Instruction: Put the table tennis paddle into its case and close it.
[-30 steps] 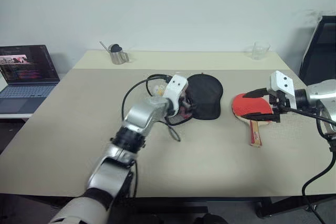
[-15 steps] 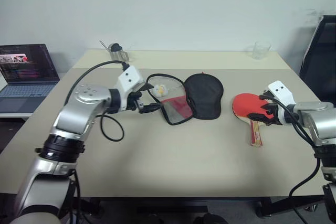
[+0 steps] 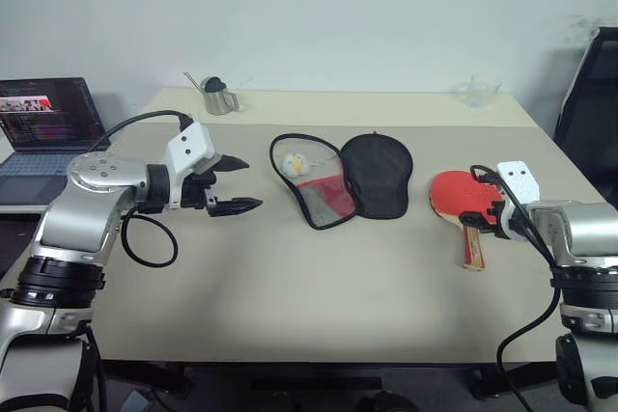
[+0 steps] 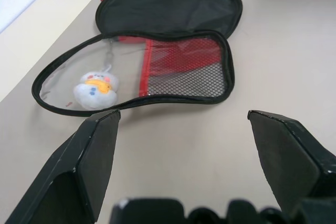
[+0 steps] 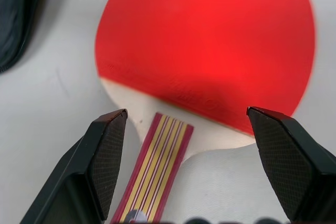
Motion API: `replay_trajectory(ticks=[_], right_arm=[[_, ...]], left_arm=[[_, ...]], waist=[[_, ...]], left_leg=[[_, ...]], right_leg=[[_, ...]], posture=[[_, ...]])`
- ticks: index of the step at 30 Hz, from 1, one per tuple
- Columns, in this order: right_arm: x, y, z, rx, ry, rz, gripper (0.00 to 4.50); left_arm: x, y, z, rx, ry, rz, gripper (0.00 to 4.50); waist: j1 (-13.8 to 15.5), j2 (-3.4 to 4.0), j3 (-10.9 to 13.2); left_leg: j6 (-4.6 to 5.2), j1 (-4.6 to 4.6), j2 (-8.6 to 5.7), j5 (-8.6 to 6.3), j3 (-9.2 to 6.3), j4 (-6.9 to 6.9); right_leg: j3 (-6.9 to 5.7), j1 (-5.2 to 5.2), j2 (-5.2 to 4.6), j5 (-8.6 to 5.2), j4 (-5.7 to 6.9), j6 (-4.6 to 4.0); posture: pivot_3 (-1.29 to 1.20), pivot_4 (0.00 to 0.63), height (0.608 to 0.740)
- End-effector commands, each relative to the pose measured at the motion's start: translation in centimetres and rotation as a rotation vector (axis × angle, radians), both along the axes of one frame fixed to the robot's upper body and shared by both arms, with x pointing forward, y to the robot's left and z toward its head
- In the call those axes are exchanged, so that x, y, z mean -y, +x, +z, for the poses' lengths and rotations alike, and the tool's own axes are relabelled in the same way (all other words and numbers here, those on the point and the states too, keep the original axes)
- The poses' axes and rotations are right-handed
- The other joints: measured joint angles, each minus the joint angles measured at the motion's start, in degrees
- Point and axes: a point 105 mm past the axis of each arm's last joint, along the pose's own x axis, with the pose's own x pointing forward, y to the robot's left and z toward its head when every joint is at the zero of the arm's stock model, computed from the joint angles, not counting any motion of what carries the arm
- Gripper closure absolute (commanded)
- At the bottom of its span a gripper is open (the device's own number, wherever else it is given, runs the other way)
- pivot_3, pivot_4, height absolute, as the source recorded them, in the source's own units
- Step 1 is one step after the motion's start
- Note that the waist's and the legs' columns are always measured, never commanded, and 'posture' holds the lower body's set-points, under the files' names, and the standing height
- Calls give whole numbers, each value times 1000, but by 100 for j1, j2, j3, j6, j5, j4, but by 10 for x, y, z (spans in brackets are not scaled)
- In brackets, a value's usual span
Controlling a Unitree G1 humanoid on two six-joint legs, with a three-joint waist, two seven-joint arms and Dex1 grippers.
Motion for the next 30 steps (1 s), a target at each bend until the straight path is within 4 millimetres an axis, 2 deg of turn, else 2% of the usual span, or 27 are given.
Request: replay_trajectory(ticks=[1,13,23,26,30], right_arm=[[2,-3,8,35,12,-29,529],[-18,-16,-16,-28,31,-79,529],[-14,-18,-38,-55,30,-151,529],[-19,-16,-42,-55,35,-145,1095],[-23,-12,-44,-53,40,-139,2375]], left_arm=[[-4,-3,12,52,-3,4,259],[-1,-5,12,47,-26,-17,259],[1,-2,12,56,-34,-25,259],[0,-2,12,60,-31,-24,215],[-1,-3,14,67,-30,-24,215]], waist=[[0,0,0],[-2,0,0],[-4,-6,-8],[-12,-11,-12],[-11,-28,-27]], left_leg=[[0,0,1,0,-1,0],[2,0,5,1,-3,-1],[4,2,6,1,-4,0],[5,4,6,2,-4,2],[14,5,5,8,-4,2]], right_leg=[[0,0,0,0,0,0],[0,-1,2,0,2,0],[-1,1,7,0,4,0],[-1,2,7,1,5,1],[-1,4,7,6,5,3]], posture=[[0,150,740],[0,150,740],[0,150,740],[0,150,740],[0,150,740]])
